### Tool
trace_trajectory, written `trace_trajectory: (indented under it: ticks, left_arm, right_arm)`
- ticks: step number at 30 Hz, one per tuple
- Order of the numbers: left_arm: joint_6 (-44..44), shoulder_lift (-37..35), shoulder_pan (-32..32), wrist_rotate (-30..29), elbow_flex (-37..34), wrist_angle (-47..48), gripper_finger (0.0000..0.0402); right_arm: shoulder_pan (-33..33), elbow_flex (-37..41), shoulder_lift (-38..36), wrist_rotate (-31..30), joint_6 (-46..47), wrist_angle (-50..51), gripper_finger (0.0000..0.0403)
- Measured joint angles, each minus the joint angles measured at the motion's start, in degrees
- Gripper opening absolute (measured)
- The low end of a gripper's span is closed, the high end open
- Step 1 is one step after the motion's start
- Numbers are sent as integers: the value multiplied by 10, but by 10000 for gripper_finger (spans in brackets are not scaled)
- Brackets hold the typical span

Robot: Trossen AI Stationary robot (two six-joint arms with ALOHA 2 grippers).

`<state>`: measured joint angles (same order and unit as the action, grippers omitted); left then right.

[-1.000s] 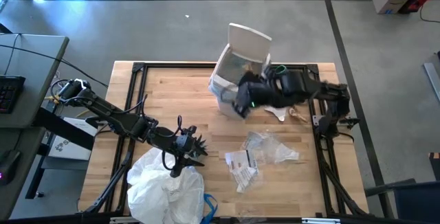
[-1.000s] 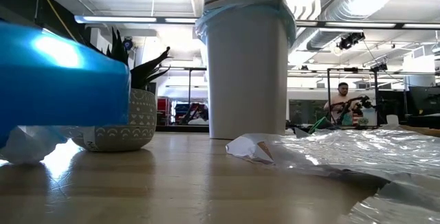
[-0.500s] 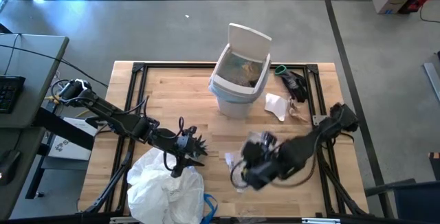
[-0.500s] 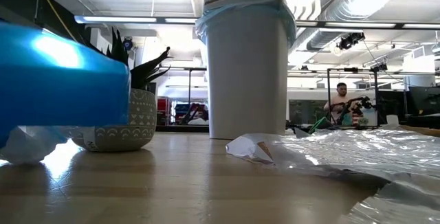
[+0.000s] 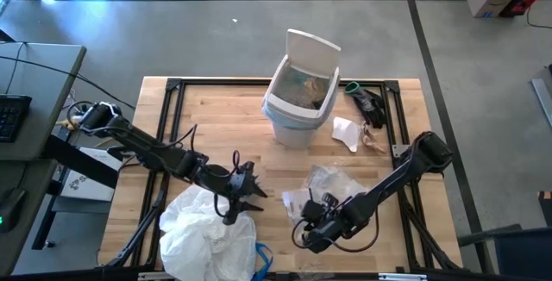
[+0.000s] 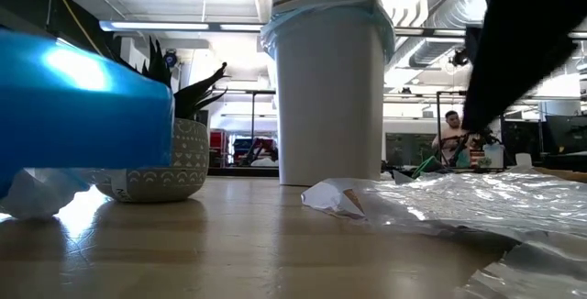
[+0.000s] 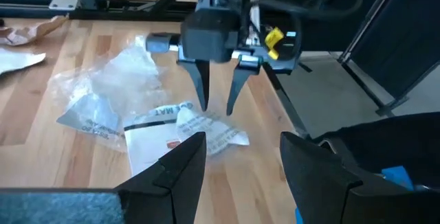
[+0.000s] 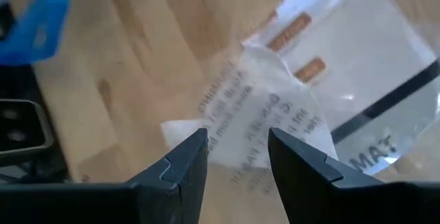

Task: Place trash/remove bag and relplace
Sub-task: Put the transparent plastic into the trash bin

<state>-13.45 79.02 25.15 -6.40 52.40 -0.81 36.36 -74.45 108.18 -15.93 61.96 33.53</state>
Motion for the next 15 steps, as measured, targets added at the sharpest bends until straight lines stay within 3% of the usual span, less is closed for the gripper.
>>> trace_trajectory:
  ticks: [6, 15]
  left_arm:
    - [0, 17, 0, -1, 0, 0, 170]
    - [0, 28, 0, -2, 0, 0, 170]
  right_arm:
    - [3, 59, 5, 1, 11, -90, 139]
    - [-3, 65, 66, -15, 21, -61, 134]
